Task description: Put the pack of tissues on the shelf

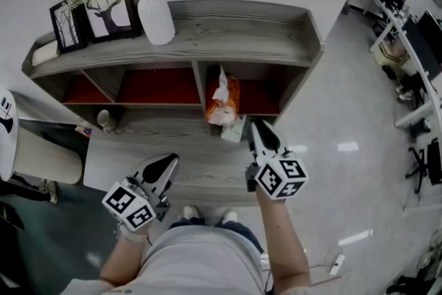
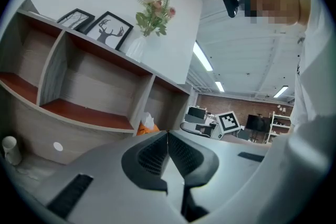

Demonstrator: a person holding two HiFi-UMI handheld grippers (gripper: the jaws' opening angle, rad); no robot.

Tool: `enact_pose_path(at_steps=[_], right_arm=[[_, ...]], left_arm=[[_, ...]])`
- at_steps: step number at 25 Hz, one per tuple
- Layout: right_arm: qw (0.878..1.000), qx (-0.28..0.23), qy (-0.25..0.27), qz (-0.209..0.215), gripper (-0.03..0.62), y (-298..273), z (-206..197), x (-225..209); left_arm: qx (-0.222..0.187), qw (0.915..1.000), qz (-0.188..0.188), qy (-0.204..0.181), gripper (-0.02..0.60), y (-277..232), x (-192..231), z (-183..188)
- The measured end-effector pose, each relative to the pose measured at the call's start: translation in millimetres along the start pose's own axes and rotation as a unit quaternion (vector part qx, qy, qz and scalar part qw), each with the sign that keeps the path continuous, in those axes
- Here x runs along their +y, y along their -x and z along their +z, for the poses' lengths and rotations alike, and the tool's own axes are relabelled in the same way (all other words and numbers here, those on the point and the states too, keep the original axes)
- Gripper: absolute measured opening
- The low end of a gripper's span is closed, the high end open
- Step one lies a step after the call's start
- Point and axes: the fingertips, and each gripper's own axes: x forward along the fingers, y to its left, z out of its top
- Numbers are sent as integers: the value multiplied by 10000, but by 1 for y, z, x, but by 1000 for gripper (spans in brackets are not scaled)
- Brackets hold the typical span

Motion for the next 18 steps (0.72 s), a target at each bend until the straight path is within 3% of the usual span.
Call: enact_pose_path(at_steps=[8, 18], right_arm=[[9996, -167, 143, -182, 58, 54, 12, 17], [9974, -445, 382, -421, 58, 111, 11, 40]], left_arm=[[97, 9973, -721, -67, 17, -33, -16, 5], [259, 9880, -1512, -150, 17, -62, -53, -1]])
